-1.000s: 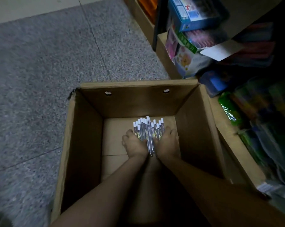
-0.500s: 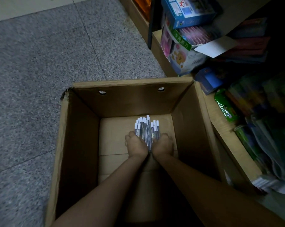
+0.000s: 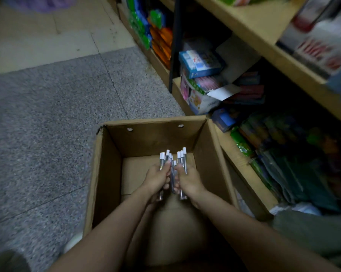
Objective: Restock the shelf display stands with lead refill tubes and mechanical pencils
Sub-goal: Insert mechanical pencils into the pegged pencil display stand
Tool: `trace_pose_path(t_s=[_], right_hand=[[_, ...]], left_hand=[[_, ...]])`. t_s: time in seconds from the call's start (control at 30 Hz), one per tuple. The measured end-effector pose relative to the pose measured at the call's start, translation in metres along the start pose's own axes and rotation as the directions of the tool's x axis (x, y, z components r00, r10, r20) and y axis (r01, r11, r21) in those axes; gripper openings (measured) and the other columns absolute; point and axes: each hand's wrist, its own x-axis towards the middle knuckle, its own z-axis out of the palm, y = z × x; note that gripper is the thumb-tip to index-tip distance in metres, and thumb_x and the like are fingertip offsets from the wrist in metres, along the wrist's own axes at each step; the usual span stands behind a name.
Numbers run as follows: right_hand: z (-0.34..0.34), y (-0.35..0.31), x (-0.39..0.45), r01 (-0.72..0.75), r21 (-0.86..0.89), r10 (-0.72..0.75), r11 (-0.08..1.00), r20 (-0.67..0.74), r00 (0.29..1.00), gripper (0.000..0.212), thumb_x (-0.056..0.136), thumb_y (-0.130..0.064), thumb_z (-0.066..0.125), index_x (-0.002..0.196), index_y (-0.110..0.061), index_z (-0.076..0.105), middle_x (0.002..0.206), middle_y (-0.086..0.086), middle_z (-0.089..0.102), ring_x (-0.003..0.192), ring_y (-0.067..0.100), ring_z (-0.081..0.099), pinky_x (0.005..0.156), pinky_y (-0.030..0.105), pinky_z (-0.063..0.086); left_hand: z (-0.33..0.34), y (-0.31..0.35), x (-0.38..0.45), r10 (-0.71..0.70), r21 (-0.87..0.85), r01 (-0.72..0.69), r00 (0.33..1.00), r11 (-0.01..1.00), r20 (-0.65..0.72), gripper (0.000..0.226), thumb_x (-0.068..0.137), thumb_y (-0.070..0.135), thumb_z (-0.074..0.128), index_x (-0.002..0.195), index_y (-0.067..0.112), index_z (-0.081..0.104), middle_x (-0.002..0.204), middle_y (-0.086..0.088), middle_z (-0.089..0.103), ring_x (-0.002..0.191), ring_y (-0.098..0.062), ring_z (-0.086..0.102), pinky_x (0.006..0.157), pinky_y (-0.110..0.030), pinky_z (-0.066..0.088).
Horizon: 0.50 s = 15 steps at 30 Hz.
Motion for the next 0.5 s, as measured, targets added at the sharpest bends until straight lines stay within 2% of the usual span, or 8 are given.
trace_pose_path(t_s=[0.07,0.13,0.2,0.33,0.43,0.5], right_hand=[[-0.005,-0.019,-0.03,0.018,0.161,-0.028,0.987,0.06,0.998,0.024,0.106,-0.027,0.037,0.101,-0.012,0.055,0.061,0.001,0.043,0.041,0.009,0.036,0.039,0.021,0.034],[-0.013,-0.04,-0.062,0.065,0.231,-0.089,0.971,0.097,0.991,0.027,0.106,-0.03,0.037,0.102,-0.012,0.056,0.06,0.001,0.042,0.04,0.008,0.034,0.037,0.019,0.03],[-0.025,-0.062,-0.096,0.146,0.237,-0.178,0.96,0.118,0.977,0.028,0.106,-0.03,0.036,0.101,-0.01,0.055,0.059,0.002,0.043,0.039,0.008,0.035,0.037,0.019,0.029],[-0.06,-0.096,-0.163,0.275,0.22,-0.319,0.936,0.203,0.926,0.03,0.106,-0.024,0.034,0.085,-0.008,0.048,0.061,0.008,0.046,0.041,0.013,0.041,0.039,0.018,0.035],[-0.086,-0.111,-0.208,0.35,0.127,-0.37,0.928,0.21,0.905,0.035,0.105,-0.03,0.036,0.086,-0.006,0.052,0.06,0.005,0.054,0.046,0.014,0.052,0.041,0.02,0.044],[-0.103,-0.117,-0.231,0.346,0.132,-0.366,0.929,0.189,0.911,0.038,0.104,-0.035,0.039,0.093,-0.004,0.059,0.068,0.006,0.061,0.054,0.013,0.062,0.047,0.021,0.051]], left_hand=[[0.006,0.024,-0.028,0.048,-0.075,-0.043,0.996,0.996,0.07,0.029,0.097,0.033,0.055,0.082,0.009,0.057,0.045,0.002,0.049,0.03,-0.005,0.039,0.032,-0.013,0.029],[0.012,0.048,-0.057,0.094,-0.099,-0.08,0.985,0.992,0.146,0.027,0.092,0.035,0.062,0.095,0.008,0.063,0.051,-0.001,0.053,0.034,-0.006,0.04,0.032,-0.013,0.029],[0.019,0.071,-0.083,0.134,-0.119,-0.106,0.957,0.987,0.257,0.027,0.09,0.034,0.064,0.097,0.008,0.064,0.054,-0.004,0.051,0.035,-0.005,0.038,0.032,-0.013,0.027],[0.032,0.113,-0.134,0.215,-0.065,-0.208,0.858,0.976,0.466,0.02,0.084,0.033,0.065,0.083,0.014,0.06,0.054,0.003,0.049,0.036,-0.001,0.033,0.035,-0.014,0.016],[0.049,0.133,-0.167,0.263,-0.027,-0.295,0.801,0.955,0.538,0.019,0.09,0.03,0.06,0.087,0.011,0.059,0.051,0.002,0.054,0.034,-0.001,0.039,0.035,-0.014,0.02],[0.064,0.141,-0.183,0.308,-0.085,-0.311,0.79,0.946,0.53,0.021,0.093,0.028,0.058,0.098,0.008,0.063,0.053,0.006,0.059,0.035,0.0,0.039,0.034,-0.013,0.02]])
